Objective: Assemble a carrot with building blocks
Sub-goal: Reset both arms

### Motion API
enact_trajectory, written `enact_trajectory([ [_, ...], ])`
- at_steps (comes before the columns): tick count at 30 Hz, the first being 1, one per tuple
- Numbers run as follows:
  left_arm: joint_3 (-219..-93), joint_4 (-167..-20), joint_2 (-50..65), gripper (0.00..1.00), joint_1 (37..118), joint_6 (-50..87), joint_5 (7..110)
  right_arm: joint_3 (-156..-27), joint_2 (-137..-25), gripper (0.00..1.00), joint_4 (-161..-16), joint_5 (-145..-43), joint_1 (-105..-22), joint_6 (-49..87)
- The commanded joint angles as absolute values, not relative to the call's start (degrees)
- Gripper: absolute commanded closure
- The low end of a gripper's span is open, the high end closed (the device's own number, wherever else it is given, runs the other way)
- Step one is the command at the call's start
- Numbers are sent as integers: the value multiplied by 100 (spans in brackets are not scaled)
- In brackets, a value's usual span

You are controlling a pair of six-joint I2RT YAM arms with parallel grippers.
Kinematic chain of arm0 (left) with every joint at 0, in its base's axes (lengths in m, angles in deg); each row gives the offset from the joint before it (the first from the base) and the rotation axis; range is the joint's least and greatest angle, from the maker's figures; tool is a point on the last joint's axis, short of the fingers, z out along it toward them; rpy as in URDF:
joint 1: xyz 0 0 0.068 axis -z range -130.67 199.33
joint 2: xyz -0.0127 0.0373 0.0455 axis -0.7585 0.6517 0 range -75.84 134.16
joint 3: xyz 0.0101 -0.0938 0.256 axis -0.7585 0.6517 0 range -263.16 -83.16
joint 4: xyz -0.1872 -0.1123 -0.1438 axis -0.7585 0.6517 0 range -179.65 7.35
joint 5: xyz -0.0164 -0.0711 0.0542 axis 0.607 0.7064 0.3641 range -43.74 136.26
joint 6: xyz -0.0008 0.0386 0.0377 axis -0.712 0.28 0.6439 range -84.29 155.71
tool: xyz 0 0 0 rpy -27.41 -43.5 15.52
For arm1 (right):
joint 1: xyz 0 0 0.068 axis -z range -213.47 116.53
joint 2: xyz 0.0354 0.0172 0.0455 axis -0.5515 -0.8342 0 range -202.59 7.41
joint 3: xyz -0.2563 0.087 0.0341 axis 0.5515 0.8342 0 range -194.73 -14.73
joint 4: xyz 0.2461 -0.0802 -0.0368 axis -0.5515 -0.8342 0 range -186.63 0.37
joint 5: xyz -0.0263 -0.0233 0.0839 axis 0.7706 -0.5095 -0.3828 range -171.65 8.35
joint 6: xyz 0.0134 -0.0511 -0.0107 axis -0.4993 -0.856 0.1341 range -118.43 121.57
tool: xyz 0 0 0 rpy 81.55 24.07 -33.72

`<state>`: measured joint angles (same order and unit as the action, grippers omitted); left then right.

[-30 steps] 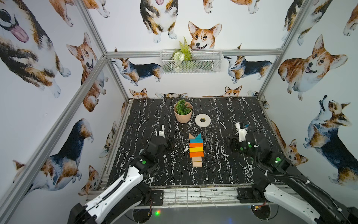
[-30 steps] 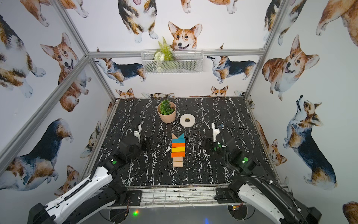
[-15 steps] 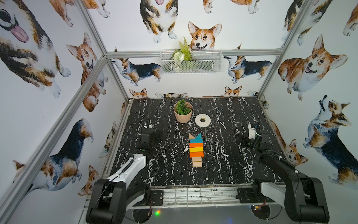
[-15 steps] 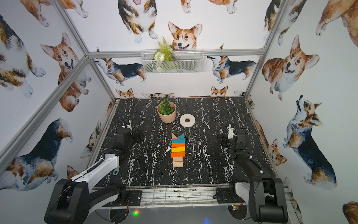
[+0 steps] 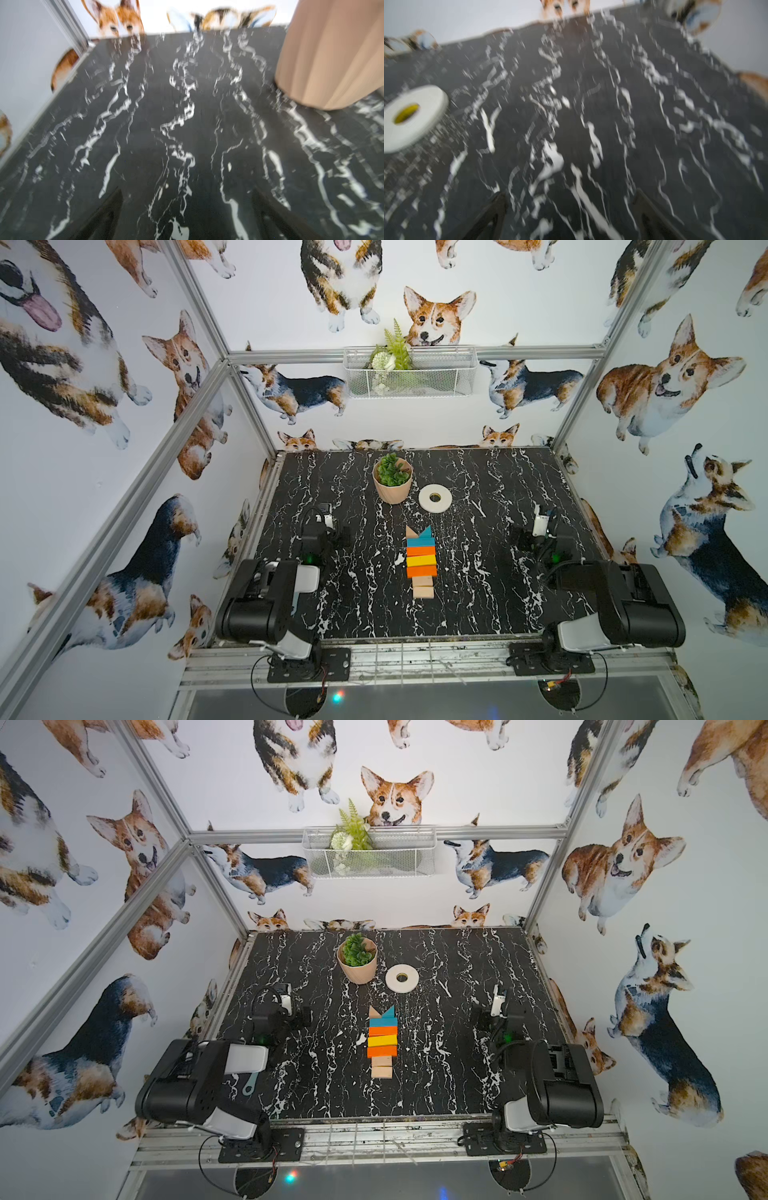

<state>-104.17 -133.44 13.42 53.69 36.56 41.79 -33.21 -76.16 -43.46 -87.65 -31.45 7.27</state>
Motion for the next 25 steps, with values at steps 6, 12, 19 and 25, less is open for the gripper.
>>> enact_trajectory([
  [6,-10477,-14303,1390,0,5382,3752,3946,-3448,-7544,0,-4497,-8658,-3189,506],
  [12,-10502,-14263,1390,0,5439,3729,3778,-3420,-7559,0,-4386,-8671,-3189,509],
  [19,-10555,-14164,1399,0,5439,3721,3812,-3387,-7555,0,-4313,-8602,-3204,526],
  [25,-10540,-14193,1393,0,5398,3713,3880,-3363,-7545,0,-4279,-8529,-3241,513],
])
